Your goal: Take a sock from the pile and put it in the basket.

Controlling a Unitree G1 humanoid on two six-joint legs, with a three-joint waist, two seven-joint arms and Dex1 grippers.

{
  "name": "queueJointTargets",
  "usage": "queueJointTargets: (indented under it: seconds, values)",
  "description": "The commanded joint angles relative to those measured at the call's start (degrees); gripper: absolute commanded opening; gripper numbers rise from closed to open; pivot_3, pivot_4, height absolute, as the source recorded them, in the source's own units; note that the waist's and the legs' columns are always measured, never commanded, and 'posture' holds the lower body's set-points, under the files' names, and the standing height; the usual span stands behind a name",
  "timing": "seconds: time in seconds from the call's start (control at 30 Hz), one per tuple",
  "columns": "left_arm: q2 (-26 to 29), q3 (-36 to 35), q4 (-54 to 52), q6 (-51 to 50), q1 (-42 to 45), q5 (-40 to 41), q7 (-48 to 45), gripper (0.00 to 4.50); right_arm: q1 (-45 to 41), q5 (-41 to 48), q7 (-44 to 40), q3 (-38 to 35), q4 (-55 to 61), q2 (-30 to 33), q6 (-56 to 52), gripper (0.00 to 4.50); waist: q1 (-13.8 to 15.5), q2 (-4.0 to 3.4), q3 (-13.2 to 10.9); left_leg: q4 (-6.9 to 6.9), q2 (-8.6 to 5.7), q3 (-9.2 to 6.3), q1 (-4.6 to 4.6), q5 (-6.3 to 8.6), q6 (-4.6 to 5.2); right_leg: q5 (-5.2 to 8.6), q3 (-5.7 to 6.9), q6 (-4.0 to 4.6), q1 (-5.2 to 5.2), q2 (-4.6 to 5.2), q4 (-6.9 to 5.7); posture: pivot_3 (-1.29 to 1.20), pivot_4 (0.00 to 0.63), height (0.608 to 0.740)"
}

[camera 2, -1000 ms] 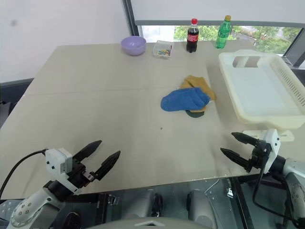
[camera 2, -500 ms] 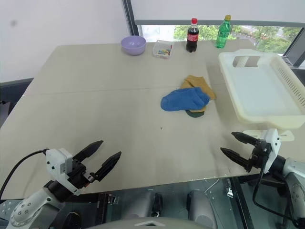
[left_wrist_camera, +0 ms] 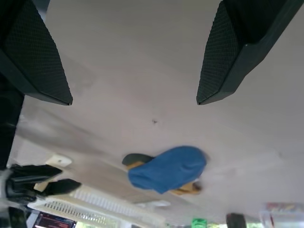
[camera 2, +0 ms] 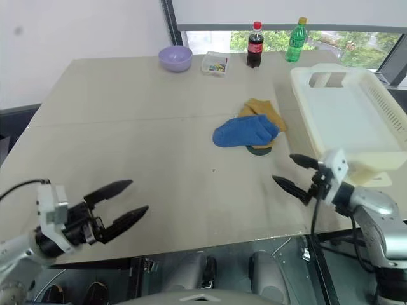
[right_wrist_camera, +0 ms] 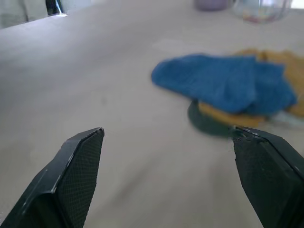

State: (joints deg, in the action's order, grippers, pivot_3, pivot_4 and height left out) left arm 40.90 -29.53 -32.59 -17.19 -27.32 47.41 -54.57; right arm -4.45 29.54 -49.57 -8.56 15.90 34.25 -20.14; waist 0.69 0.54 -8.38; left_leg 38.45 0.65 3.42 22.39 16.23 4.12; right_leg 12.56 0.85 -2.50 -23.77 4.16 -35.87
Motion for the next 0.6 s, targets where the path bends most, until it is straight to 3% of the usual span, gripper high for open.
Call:
queueJointTargets:
  seconds: [0.03, 0.17, 0.33, 0.57, 0.6]
  values:
    - [2.5, -3.8, 2.0, -0.1, 2.5, 1.4, -2.8, 4.50, -6.7, -4.2, 7.0, 4.4, 1.8, -2.5, -2.6, 4.40, 0.0, 0.01, 0.0, 0.00, 0.00, 0.01, 0.05, -0.02, -0.03, 0.00, -0.02, 0.01, -0.06, -0.02, 0.00, 0.00, 0.150, 0.740]
    - [4.3, -5.5, 4.5, -0.2, 5.6, 1.4, -5.0, 4.50, -17.3, -10.6, 17.2, 9.1, -3.3, -6.5, -10.4, 4.40, -0.2, 0.02, 0.0, 0.01, -0.02, 0.04, 0.27, -0.17, -0.29, -0.01, -0.03, 0.01, -0.27, -0.04, -0.02, 0.00, 0.150, 0.740]
    - [4.9, -5.8, 5.0, -1.2, 8.0, 1.9, -5.9, 4.50, -27.2, -13.2, 21.9, 10.1, -14.6, -12.1, -12.9, 4.40, -0.1, 0.01, 0.0, 0.00, -0.05, 0.04, 0.34, -0.19, -0.32, -0.01, 0.02, 0.02, -0.29, -0.04, 0.01, 0.00, 0.150, 0.740]
    - [4.1, -7.0, 3.2, -2.1, 7.0, 2.6, -6.0, 4.50, -30.0, -15.6, 21.8, 12.0, -21.8, -12.5, -16.0, 4.40, -0.5, -0.01, -0.1, -0.02, -0.07, 0.06, 0.39, -0.19, -0.33, -0.02, 0.00, 0.01, -0.31, -0.03, 0.02, 0.00, 0.150, 0.740]
    - [3.9, -7.0, 3.1, -2.0, 6.8, 2.4, -5.9, 4.50, -30.0, -15.7, 21.4, 12.1, -21.9, -12.7, -15.5, 4.02, -0.6, -0.01, -0.1, -0.02, -0.07, 0.07, 0.39, -0.19, -0.33, -0.02, 0.00, 0.01, -0.31, -0.03, 0.02, 0.00, 0.150, 0.740]
